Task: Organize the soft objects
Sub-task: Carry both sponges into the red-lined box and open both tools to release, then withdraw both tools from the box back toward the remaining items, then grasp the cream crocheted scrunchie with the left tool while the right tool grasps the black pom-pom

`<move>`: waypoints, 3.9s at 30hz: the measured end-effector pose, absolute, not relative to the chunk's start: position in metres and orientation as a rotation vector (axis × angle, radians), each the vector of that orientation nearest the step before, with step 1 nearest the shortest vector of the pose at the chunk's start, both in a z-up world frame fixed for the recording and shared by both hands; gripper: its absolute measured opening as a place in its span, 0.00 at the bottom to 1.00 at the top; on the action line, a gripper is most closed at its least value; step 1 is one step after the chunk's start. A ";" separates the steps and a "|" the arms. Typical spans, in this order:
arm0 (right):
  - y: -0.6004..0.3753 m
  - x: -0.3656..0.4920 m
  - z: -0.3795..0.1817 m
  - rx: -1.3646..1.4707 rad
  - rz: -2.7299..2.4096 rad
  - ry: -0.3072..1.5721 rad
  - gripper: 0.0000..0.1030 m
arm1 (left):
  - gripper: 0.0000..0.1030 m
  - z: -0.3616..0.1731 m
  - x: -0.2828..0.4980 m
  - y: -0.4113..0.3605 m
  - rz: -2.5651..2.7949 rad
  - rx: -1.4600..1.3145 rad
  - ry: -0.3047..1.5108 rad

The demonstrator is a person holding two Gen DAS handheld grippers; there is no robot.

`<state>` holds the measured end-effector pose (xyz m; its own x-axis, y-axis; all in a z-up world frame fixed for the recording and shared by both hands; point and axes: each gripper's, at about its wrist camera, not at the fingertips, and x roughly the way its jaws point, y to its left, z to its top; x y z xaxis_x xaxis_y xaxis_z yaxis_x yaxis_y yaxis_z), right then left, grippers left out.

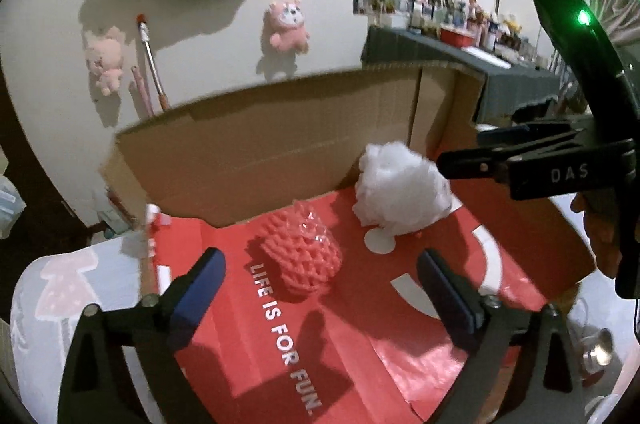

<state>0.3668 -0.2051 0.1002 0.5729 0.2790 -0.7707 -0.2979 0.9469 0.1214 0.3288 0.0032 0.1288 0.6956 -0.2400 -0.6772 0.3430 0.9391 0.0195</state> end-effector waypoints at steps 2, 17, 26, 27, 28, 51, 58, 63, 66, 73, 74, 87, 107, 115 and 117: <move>-0.207 0.354 0.113 -0.020 0.335 0.873 0.77 | 0.99 0.139 0.315 0.005 -0.319 0.144 0.703; -0.215 0.206 0.191 -0.059 0.334 0.598 0.89 | 1.00 0.212 0.191 0.018 -0.284 0.036 0.488; -0.233 0.113 0.199 -0.027 0.316 0.428 0.91 | 1.00 0.220 0.111 0.021 -0.254 0.003 0.352; -0.235 0.103 0.197 -0.015 0.323 0.418 0.91 | 1.00 0.219 0.101 0.021 -0.253 -0.002 0.334; -0.237 0.094 0.195 -0.012 0.326 0.406 0.91 | 1.00 0.218 0.094 0.021 -0.251 -0.002 0.321; -0.249 -0.047 0.061 -0.038 0.178 0.254 0.95 | 1.00 0.120 -0.025 0.003 -0.209 -0.011 0.210; -0.245 -0.038 0.010 0.001 0.168 0.334 0.95 | 1.00 0.068 -0.013 0.010 -0.182 -0.035 0.335; -0.240 -0.022 -0.025 0.024 0.169 0.426 0.95 | 1.00 0.036 0.000 0.018 -0.166 -0.047 0.428; -0.241 -0.014 -0.037 0.050 0.175 0.463 0.95 | 1.00 0.026 0.004 0.022 -0.153 -0.039 0.456; -0.239 -0.004 -0.040 0.055 0.186 0.479 0.95 | 1.00 0.025 0.011 0.038 -0.135 -0.047 0.481; -0.237 -0.001 -0.039 0.051 0.190 0.484 0.95 | 1.00 0.026 0.014 0.040 -0.133 -0.051 0.486; -0.205 0.033 -0.025 0.009 0.312 0.542 0.95 | 0.94 0.041 0.033 0.053 -0.197 0.016 0.524; -0.180 0.063 -0.028 -0.067 0.468 0.669 0.24 | 0.28 0.025 0.073 0.033 -0.352 0.195 0.726; -0.192 0.049 -0.011 -0.060 0.484 0.622 0.23 | 0.24 0.048 0.059 0.030 -0.351 0.160 0.675; -0.196 0.047 -0.006 -0.053 0.487 0.613 0.23 | 0.24 0.056 0.055 0.028 -0.365 0.139 0.658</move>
<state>0.0474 -0.1965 -0.0057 0.7090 0.4229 -0.5643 -0.4538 0.8861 0.0940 0.0545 0.0282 0.0563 0.7304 -0.2865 -0.6201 0.3736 0.9275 0.0114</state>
